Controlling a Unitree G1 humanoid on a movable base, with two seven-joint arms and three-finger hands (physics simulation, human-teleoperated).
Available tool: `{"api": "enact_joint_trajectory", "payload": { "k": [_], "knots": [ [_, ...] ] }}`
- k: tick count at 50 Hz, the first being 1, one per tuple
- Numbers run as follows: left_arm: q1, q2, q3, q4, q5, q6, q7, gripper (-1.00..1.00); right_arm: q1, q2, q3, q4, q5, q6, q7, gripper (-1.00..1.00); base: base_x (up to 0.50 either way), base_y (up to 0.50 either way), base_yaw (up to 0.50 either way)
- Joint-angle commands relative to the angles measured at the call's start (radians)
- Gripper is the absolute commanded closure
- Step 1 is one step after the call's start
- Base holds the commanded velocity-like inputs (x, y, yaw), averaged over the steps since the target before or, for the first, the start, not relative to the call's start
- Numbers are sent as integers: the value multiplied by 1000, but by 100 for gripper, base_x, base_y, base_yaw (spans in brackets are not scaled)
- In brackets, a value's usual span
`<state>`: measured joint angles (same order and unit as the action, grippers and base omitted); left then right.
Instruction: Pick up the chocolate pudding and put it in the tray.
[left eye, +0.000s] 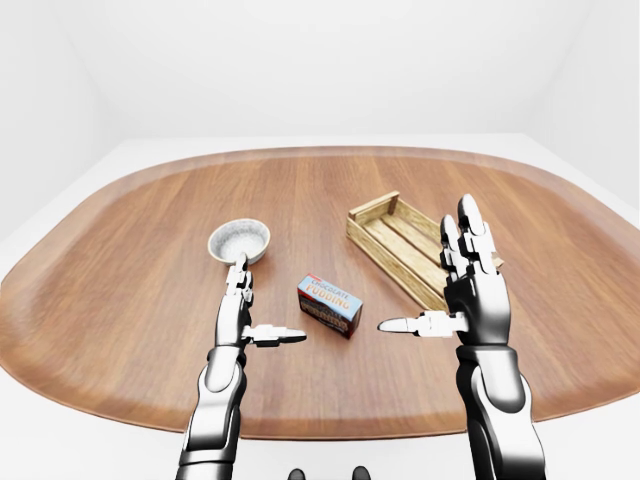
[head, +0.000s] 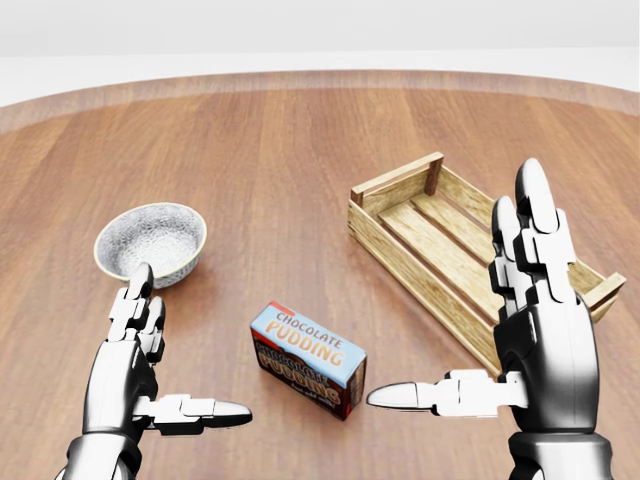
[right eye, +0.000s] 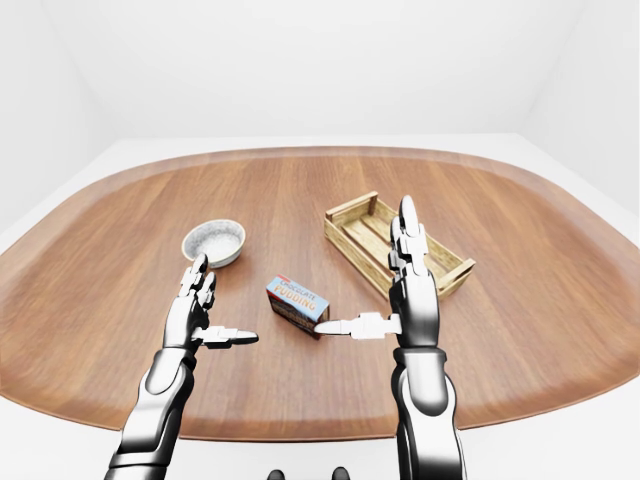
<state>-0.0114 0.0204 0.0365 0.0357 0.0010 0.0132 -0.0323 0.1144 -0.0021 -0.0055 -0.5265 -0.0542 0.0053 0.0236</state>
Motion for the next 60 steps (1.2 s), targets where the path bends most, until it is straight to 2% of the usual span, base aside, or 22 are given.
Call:
{"api": "enact_joint_trajectory", "payload": {
  "k": [1,9,19,28,29,30,31,33,34,35,36,37,39,41,52,54,56,57,58,59,60],
  "knots": [
    [0,0,0,1,-1,0,1,-100,-2,0,-1,-6,2,9,0,-100,20,0,0],
    [2,0,-2,-9,1,5,0,-100,0,-1,1,-9,0,9,1,-100,19,0,0],
    [-1,0,-1,7,2,-9,-1,-100,2,-1,3,-5,0,5,4,-100,19,0,0],
    [5,-1,-4,-7,4,-2,-1,-100,5,-1,4,-5,1,2,7,-100,19,0,0],
    [5,-1,-4,-7,4,-2,-1,-100,9,0,5,8,0,-14,7,-100,20,0,0],
    [4,-1,-4,-7,4,-1,-1,-100,14,1,6,35,-1,-47,6,-100,19,0,0],
    [4,-1,-4,-7,4,-1,-1,-100,8,-1,4,12,0,-17,7,-100,20,0,0],
    [4,-1,-4,-9,4,1,-1,-100,5,-1,4,0,0,-1,7,-100,20,0,0],
    [4,-1,-3,-8,4,0,-1,-100,14,1,6,36,-1,-46,6,-100,20,0,0],
    [4,-1,-4,-8,4,1,-1,-100,9,0,5,16,-1,-22,6,-100,20,0,0],
    [4,-1,-4,-7,4,0,-1,-100,15,1,6,43,-1,-55,5,-100,20,0,0],
    [1,-1,-3,1,4,-5,-1,-100,6,-1,4,7,1,-9,6,-100,20,0,0],
    [1,-1,-2,1,3,-4,0,-100,3,-1,3,-3,1,4,6,-100,20,0,0],
    [4,-1,-3,-8,3,1,0,-100,4,-1,4,-5,0,7,6,-100,20,0,0],
    [3,1,-3,-9,1,-9,-5,-100,-3,1,1,8,7,15,3,-100,5,0,0],
    [4,0,-1,-17,-3,-1,-6,-100,-2,0,2,5,6,17,2,-100,0,0,0],
    [2,0,2,-10,-5,-5,-5,-100,-2,0,2,4,6,19,1,-100,0,0,0],
    [3,-3,15,-25,-12,-20,15,-100,-4,0,0,10,8,19,0,-100,0,0,0],
    [3,-3,15,-26,-14,-21,17,-100,-4,0,0,10,8,19,0,-100,0,0,0],
    [3,-2,15,-26,-14,-21,17,-100,-4,0,0,10,8,19,0,-100,0,0,0],
    [4,5,1,-12,9,-8,11,-100,-2,0,2,2,6,23,0,-100,0,0,0]
  ]
}}
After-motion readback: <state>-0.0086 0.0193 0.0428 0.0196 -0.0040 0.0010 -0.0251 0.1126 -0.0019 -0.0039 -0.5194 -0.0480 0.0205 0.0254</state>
